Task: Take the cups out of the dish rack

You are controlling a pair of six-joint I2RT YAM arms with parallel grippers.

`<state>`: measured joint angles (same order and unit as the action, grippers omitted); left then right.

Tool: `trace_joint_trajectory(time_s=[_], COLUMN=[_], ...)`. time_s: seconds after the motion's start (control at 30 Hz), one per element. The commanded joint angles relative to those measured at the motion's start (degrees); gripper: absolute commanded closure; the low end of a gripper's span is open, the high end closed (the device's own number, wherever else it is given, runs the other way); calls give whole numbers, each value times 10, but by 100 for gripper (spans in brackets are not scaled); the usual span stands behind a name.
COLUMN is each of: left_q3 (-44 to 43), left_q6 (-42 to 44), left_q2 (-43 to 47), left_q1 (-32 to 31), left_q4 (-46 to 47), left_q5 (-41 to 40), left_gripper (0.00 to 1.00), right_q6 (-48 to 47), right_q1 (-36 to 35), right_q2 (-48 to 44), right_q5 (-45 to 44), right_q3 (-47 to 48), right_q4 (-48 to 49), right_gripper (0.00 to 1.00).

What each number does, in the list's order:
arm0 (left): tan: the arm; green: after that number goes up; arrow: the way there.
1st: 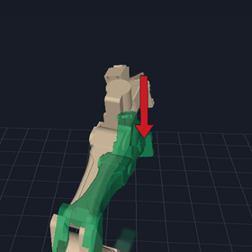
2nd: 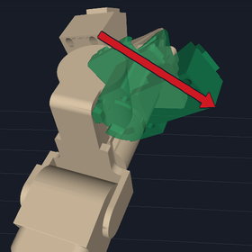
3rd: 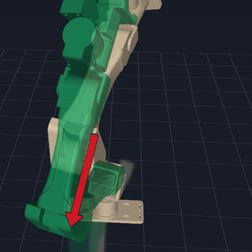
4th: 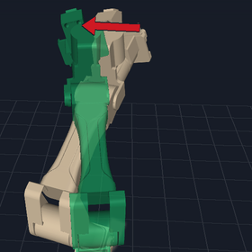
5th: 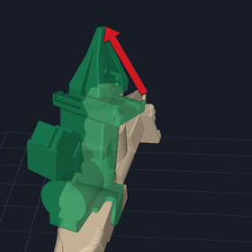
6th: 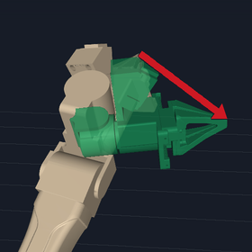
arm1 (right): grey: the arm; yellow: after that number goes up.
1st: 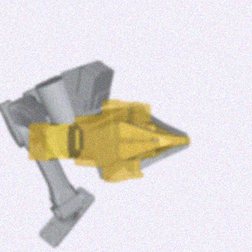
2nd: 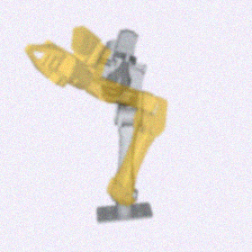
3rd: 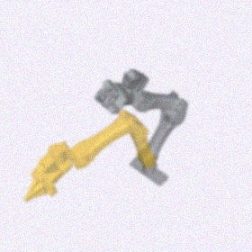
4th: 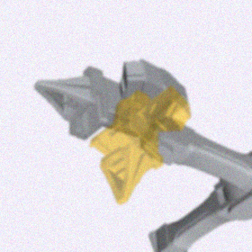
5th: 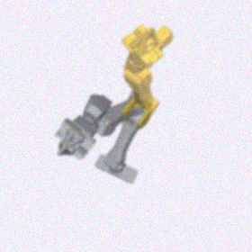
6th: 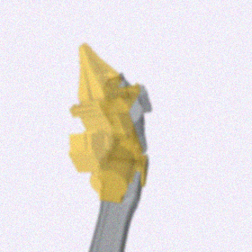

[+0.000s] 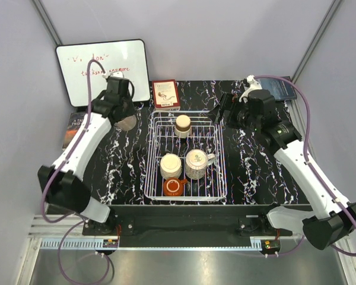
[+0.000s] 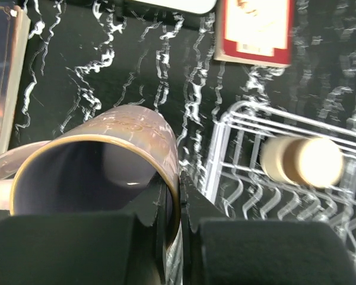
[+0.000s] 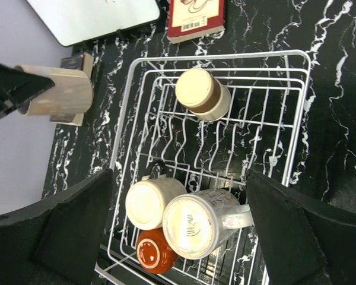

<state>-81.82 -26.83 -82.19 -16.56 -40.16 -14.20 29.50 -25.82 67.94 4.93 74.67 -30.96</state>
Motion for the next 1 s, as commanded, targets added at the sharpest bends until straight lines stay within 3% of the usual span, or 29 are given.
trace_joint_trajectory(time_s=[0.0,0.43,0.97], left_q3=[-100,-235,-256], left_q6=[42,35,15], left_q2=[-101,-318,-372], left_q1=[10,56,59], left_q4=[8,1,-22], left_q5=[-37,-9,-25], left_gripper=[100,100,99], right_q6=[-15,-41,-37], right_q1=[-3,-2,-2], right_q2=[15,40,65], right_q5=[-34,-46,-45], right_q3=[23,28,15], right_q4=[-16,-34,-35], right_gripper=[0,0,0])
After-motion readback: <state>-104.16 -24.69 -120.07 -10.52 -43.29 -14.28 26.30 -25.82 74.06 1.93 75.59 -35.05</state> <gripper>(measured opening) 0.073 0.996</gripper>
